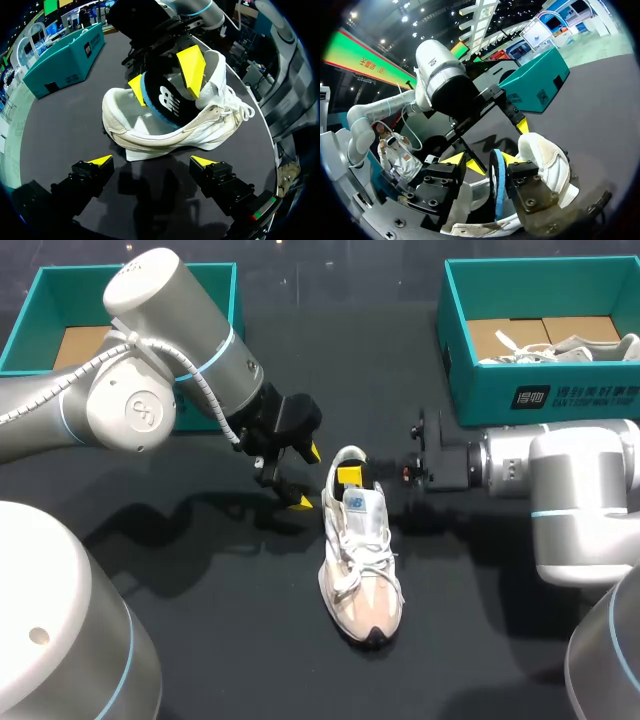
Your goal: Take the shoe out of the shoebox, open the shoe tongue, remove and reinsert the insole, then place the shoe into the shoebox
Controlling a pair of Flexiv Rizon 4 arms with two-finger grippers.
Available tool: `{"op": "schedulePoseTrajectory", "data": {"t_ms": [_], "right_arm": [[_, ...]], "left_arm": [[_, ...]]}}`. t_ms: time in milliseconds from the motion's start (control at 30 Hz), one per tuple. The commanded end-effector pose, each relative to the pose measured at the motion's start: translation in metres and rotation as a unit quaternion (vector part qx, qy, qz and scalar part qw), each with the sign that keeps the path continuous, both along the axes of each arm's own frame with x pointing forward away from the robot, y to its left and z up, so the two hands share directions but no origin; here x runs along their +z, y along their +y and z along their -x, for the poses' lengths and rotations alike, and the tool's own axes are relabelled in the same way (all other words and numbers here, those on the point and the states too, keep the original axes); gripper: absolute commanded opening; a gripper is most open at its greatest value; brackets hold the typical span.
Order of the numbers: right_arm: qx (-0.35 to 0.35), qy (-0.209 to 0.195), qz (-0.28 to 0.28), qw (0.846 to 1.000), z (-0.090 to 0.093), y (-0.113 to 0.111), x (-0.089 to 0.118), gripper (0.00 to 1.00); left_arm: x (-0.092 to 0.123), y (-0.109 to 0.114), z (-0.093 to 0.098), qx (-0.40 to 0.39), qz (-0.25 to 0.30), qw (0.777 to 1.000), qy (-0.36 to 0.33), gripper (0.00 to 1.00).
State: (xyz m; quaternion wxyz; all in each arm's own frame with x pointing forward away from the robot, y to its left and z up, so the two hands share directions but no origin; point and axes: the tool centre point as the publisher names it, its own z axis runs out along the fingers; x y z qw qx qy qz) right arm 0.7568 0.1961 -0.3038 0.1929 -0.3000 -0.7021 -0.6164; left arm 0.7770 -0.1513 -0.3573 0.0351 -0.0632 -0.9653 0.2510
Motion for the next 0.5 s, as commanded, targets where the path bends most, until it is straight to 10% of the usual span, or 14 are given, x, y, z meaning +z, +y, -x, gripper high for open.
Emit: {"op": "schedulePoseTrajectory", "data": {"t_ms": [33, 100, 500], "right_arm": [[0.008, 0.004, 0.008, 1.0, -0.008, -0.002, 0.003, 0.24], [0.01, 0.009, 0.007, 1.0, -0.011, -0.003, 0.0, 0.0], [-0.003, 0.059, 0.01, 0.998, 0.012, -0.005, -0.026, 0.0]], "left_arm": [[0.0, 0.001, 0.001, 0.0, 0.0, 1.0, 0.0, 1.0], [0.0, 0.001, 0.001, 0.0, 0.0, 1.0, 0.0, 1.0], [0.0, 0.001, 0.001, 0.0, 0.0, 1.0, 0.0, 1.0]]}}
